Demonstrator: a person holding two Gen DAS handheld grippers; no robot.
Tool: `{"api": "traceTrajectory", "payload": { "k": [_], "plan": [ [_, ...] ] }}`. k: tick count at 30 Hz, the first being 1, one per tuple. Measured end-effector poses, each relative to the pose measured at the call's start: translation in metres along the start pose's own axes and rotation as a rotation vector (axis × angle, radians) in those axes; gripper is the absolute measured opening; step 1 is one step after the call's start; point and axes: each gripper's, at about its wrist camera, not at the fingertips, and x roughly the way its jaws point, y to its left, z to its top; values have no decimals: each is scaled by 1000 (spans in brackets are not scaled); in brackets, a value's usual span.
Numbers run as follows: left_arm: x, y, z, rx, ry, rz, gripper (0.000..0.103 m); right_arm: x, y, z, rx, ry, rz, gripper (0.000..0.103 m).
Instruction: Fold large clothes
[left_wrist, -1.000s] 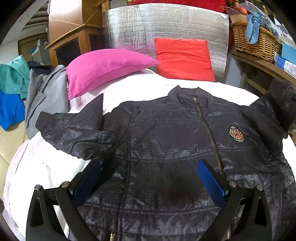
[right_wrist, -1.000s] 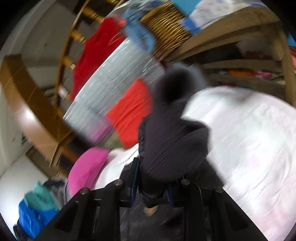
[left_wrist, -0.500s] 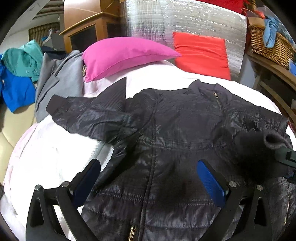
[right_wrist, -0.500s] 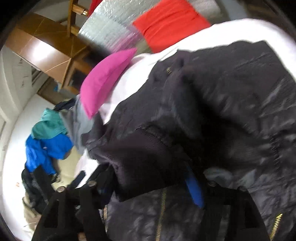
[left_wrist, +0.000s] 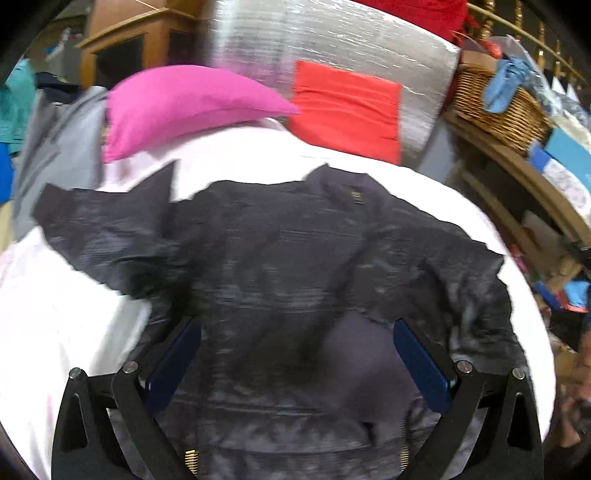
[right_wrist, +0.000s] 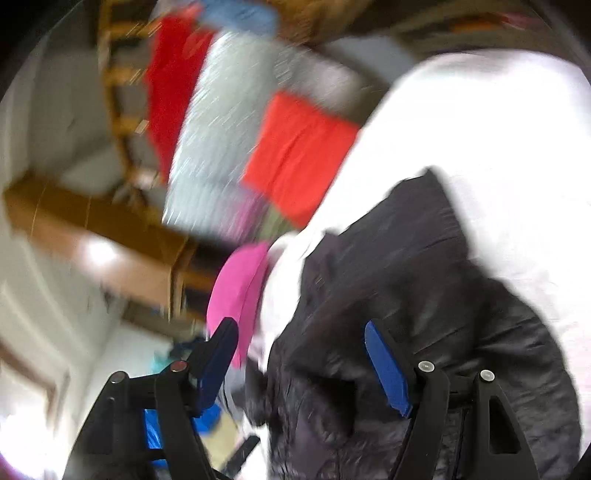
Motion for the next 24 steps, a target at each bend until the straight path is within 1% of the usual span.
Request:
{"api": "traceTrajectory", "payload": {
  "k": [2, 3, 4, 5, 6, 7, 8, 9, 11, 12, 14, 17, 18, 19, 20, 21, 22, 24],
  "plan": [
    [7, -9, 4, -5, 19, -57, 103, -7, -20, 13, 88, -14, -22, 75],
    [9, -16, 6, -3, 25, -92, 103, -8, -26, 15, 120, -18, -35, 75],
    [8, -21, 6, 8, 25, -111, 103, -7, -34, 18, 154, -18, -59, 75],
    [7, -32, 7, 49, 27, -113, 103, -1, -35, 18, 178, -13, -89, 75],
    [8, -37, 7, 73, 34, -93, 103, 5, -39, 15, 194, -5, -109, 75],
    [12, -41, 6, 97, 63, -48, 103, 12, -42, 15, 206, 17, -120, 75],
    [17, -39, 2, 86, 111, -20, 103, 16, -43, 12, 206, 33, -125, 75],
    [22, -33, -1, 54, 150, -27, 103, 21, -44, 12, 203, 56, -138, 75],
    [31, -11, -15, -69, 250, -84, 103, 22, -51, 10, 207, 71, -158, 75],
    [34, -4, -20, -115, 284, -92, 103, 22, -53, 10, 213, 68, -161, 75],
    [34, 3, -27, -167, 308, -124, 102, 23, -57, 12, 218, 69, -167, 75],
    [31, -1, -32, -153, 310, -147, 102, 23, -55, 9, 217, 68, -195, 75],
    [30, -2, -34, -152, 312, -146, 102, 22, -54, 8, 215, 65, -207, 72],
    [29, -3, -36, -160, 310, -152, 100, 20, -52, 6, 203, 58, -214, 68],
    [30, -1, -36, -169, 306, -166, 90, 18, -51, 4, 191, 52, -219, 67],
    [30, 0, -37, -174, 309, -182, 83, 16, -47, 3, 169, 45, -229, 67],
    [31, -3, -38, -172, 320, -208, 73, 15, -43, 2, 151, 41, -242, 67],
    [36, -4, -40, -159, 323, -217, 72, 12, -45, 0, 136, 44, -270, 67]
  ]
}}
